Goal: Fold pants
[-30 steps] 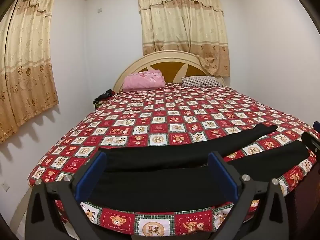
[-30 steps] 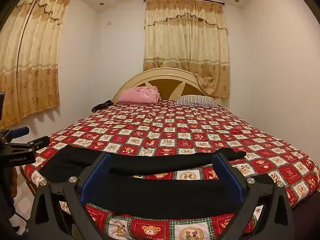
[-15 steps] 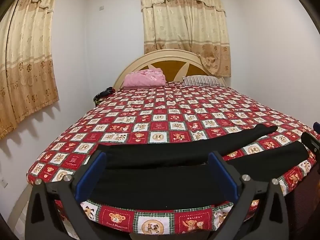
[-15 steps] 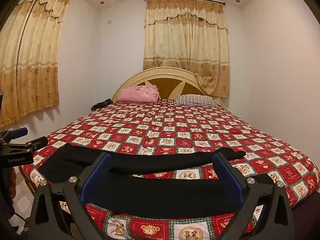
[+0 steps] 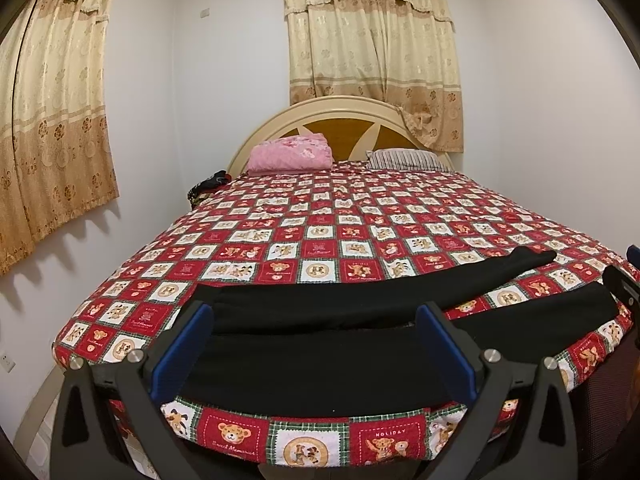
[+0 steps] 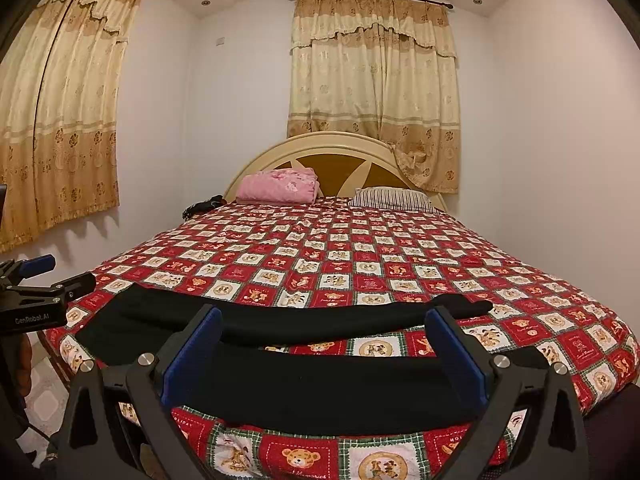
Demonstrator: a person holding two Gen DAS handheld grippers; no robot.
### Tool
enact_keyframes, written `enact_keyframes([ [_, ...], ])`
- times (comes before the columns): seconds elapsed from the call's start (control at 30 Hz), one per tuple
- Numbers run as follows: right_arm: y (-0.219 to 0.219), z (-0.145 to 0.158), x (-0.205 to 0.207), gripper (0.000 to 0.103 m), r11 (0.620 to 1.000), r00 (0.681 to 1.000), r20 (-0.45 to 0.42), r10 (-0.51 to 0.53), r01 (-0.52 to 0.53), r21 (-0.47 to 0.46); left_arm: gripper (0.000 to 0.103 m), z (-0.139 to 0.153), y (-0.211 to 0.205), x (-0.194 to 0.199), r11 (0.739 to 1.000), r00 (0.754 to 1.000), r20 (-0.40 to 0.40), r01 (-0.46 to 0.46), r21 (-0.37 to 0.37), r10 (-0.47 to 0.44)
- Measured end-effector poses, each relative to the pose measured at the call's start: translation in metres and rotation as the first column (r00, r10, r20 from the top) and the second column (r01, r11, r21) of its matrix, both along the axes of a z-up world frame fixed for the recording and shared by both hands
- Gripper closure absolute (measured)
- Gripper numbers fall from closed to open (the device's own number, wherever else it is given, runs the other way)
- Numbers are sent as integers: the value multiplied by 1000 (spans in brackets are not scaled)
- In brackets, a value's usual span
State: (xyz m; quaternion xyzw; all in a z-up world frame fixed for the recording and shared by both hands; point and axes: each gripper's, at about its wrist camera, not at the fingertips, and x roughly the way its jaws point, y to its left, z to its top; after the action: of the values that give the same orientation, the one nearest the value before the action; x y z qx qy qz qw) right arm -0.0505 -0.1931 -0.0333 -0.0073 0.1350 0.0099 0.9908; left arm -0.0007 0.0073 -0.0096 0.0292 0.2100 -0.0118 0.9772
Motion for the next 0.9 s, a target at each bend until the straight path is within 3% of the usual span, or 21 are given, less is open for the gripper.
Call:
enact_keyframes([
  [0.9,2,-4,-1,1,1000,1000,-8,-1,1,-9,0,0,4,0,1000,1000,-2,1,-5,-1],
])
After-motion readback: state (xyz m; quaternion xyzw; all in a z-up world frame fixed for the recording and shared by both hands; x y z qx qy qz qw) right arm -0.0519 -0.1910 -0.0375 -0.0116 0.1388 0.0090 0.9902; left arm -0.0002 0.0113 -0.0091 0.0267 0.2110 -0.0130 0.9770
